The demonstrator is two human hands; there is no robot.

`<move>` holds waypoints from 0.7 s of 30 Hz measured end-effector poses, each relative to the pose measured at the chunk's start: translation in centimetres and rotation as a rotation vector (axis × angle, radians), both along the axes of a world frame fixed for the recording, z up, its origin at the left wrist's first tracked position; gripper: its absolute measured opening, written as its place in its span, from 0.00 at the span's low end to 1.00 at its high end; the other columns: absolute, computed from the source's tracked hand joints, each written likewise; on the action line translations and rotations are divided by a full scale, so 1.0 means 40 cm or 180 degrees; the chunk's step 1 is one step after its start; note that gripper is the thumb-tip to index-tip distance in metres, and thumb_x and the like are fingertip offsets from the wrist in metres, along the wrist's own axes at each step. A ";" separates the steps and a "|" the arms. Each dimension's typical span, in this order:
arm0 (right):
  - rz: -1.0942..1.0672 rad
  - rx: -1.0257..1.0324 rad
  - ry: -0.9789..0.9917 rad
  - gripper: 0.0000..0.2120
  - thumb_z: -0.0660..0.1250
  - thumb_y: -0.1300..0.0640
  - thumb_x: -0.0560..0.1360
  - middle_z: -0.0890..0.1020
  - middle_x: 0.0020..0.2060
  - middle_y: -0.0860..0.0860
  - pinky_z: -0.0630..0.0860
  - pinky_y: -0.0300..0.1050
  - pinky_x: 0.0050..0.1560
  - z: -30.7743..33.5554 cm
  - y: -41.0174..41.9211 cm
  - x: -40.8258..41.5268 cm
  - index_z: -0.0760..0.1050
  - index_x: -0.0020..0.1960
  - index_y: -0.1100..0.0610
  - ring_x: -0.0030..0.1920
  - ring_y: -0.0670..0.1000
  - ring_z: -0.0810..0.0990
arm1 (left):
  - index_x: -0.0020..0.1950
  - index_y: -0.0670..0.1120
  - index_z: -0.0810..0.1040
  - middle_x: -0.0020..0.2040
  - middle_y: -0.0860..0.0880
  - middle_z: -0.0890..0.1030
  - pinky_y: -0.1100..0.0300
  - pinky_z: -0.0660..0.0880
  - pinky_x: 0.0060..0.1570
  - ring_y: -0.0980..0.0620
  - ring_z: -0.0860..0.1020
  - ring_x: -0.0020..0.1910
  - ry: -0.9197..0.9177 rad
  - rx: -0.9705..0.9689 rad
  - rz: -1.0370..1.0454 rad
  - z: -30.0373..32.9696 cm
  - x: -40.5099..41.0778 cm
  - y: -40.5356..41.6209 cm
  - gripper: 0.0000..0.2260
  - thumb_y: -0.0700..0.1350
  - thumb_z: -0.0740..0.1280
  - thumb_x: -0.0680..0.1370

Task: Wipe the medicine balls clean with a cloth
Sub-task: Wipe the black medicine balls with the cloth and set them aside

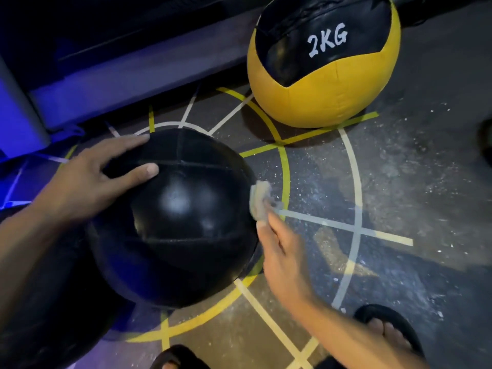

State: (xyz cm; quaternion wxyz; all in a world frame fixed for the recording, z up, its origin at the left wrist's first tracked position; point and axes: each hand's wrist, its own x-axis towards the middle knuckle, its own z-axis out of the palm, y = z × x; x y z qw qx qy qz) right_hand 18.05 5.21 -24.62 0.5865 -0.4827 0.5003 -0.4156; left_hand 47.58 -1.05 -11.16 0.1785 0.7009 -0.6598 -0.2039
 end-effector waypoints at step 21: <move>0.0779 -0.1196 0.0106 0.19 0.59 0.60 0.86 0.70 0.75 0.40 0.63 0.46 0.78 0.098 -0.148 0.009 0.69 0.76 0.48 0.78 0.44 0.64 | 0.69 0.63 0.77 0.69 0.59 0.77 0.57 0.69 0.64 0.56 0.75 0.64 -0.0459 0.0454 0.0096 0.028 -0.074 -0.170 0.32 0.75 0.67 0.69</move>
